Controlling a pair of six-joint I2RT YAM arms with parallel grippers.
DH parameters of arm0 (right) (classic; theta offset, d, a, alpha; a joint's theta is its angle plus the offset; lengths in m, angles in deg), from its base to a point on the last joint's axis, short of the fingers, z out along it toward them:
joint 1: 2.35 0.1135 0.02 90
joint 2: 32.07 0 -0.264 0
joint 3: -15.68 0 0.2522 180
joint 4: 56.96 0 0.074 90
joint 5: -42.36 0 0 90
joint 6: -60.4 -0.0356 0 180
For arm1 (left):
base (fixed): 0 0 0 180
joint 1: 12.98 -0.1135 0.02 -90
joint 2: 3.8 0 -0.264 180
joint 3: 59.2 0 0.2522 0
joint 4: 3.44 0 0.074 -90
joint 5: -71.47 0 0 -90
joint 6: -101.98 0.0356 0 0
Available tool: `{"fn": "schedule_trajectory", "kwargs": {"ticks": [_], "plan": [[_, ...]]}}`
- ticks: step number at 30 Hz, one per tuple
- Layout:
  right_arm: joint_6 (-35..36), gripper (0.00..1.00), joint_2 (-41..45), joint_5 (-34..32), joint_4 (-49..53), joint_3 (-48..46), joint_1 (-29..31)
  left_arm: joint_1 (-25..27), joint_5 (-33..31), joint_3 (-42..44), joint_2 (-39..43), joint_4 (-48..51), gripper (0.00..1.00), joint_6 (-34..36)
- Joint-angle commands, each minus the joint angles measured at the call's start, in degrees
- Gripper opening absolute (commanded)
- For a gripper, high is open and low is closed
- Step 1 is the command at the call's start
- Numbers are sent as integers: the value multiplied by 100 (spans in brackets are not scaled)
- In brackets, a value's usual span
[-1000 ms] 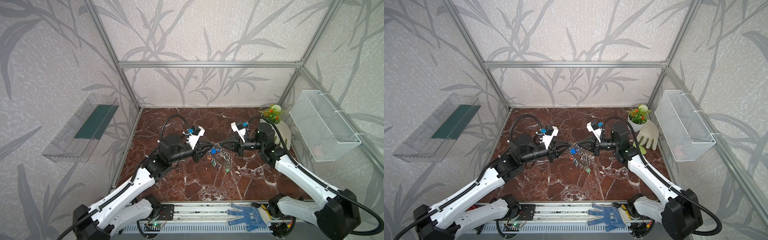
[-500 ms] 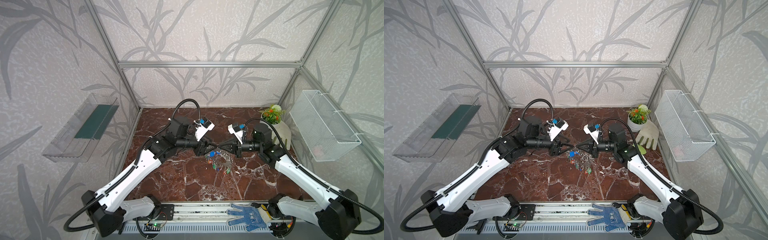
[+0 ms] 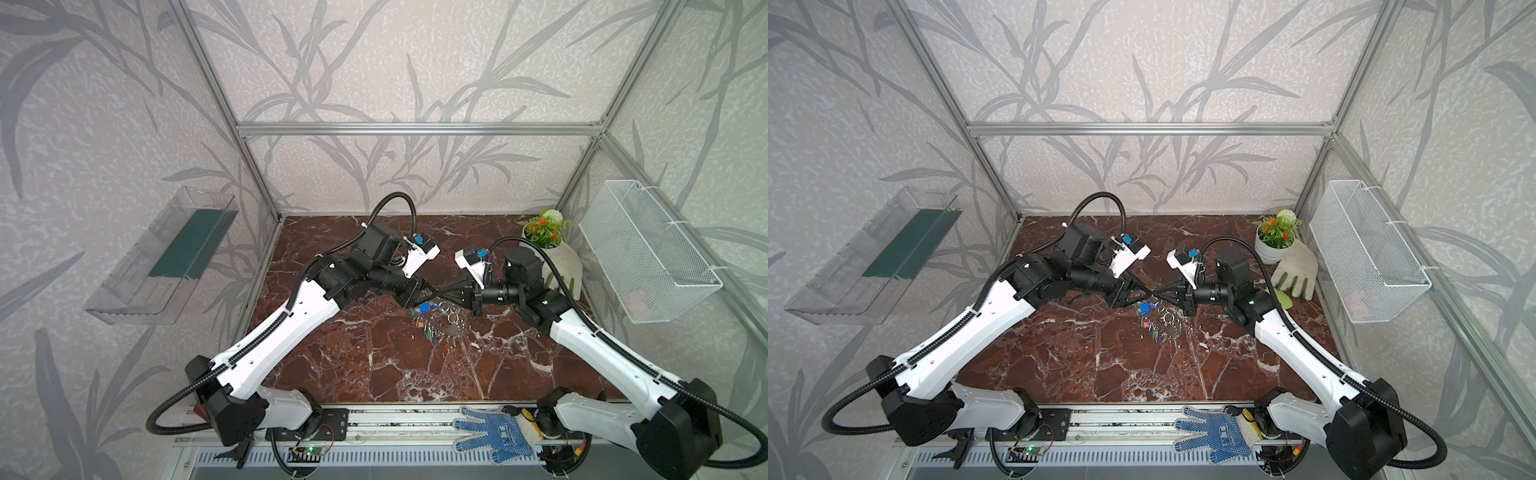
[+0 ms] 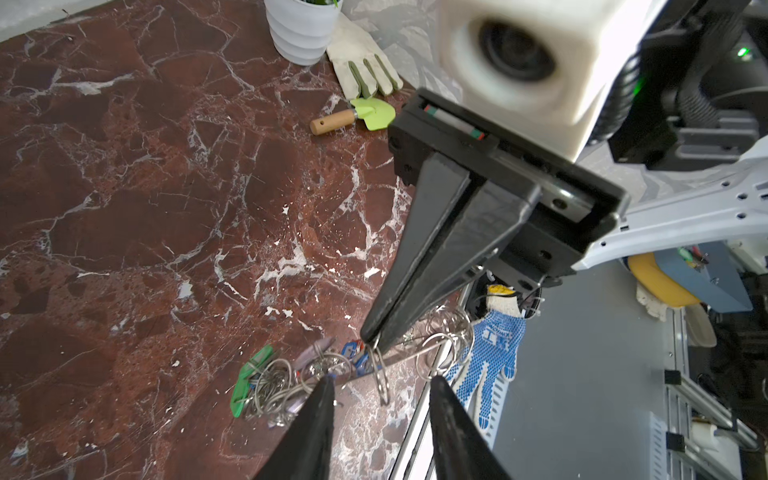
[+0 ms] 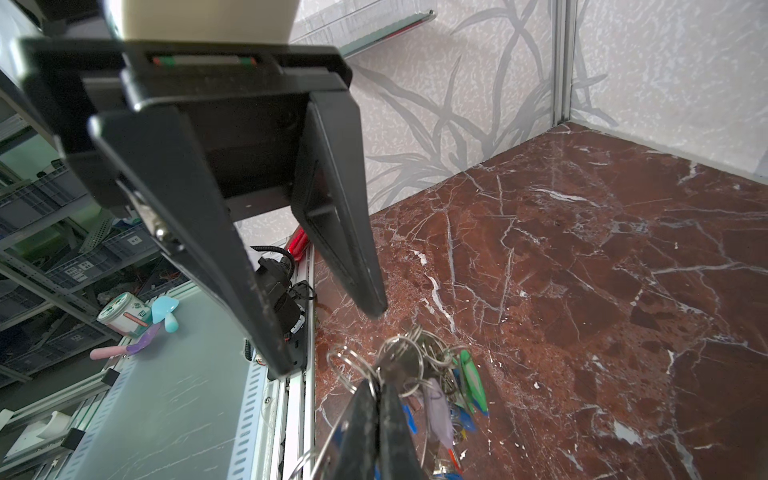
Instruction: Put the keys on the keyring
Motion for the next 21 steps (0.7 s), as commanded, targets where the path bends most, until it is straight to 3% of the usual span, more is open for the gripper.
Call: {"fn": "schedule_trajectory", "kwargs": {"ticks": [1,21], "plan": [[73,0,61,65,-191,340,28,75,-185,-262,-106,357,36,76],[113,0,43,54,-120,342,42,181,-310,-596,-387,539,11,143]]}}
